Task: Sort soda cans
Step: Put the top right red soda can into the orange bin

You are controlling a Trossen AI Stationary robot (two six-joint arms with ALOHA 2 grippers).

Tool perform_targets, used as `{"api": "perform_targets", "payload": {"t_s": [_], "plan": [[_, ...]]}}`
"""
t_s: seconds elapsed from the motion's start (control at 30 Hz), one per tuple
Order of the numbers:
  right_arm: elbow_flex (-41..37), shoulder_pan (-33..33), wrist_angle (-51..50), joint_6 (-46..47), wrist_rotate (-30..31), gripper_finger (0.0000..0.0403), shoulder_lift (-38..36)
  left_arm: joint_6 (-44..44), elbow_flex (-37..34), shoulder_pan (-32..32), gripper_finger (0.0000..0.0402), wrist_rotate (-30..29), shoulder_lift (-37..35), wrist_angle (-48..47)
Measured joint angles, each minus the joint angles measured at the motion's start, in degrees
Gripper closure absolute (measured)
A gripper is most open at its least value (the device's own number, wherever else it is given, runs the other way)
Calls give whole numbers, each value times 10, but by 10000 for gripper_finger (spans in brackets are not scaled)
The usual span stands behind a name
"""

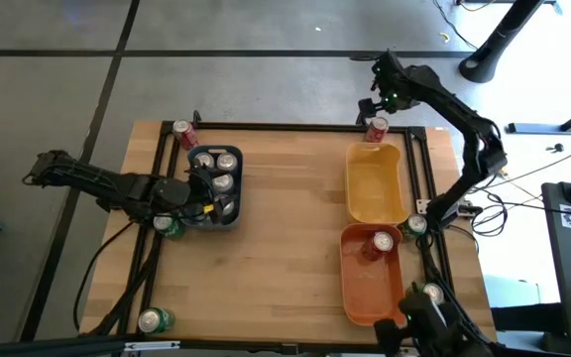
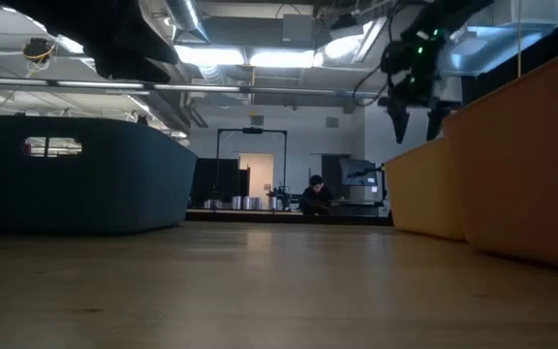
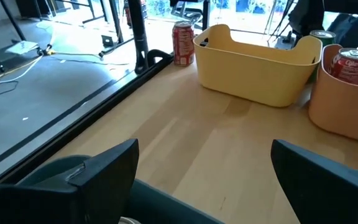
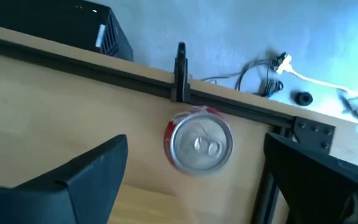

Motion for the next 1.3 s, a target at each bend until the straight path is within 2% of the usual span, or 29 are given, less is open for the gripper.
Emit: {"api": "perform_targets", "payload": {"t_s": [0.23, 0.87, 0.97, 1.13, 1.3], "plan": [[0, -15, -14, 2, -9, 29, 55, -6, 0, -2, 49, 0, 0, 0], [0, -14, -49, 18, -14, 29, 145, -1, 0, -2, 49, 0, 0, 0], [0, -14, -48, 18, -13, 46, 146, -1, 0, -2, 49, 0, 0, 0], [0, -14, -57, 11, -11, 111, 145, 1, 0, -2, 49, 0, 0, -1], [0, -12, -58, -12, 0, 117, 144, 0, 0, -2, 49, 0, 0, 0]]}}
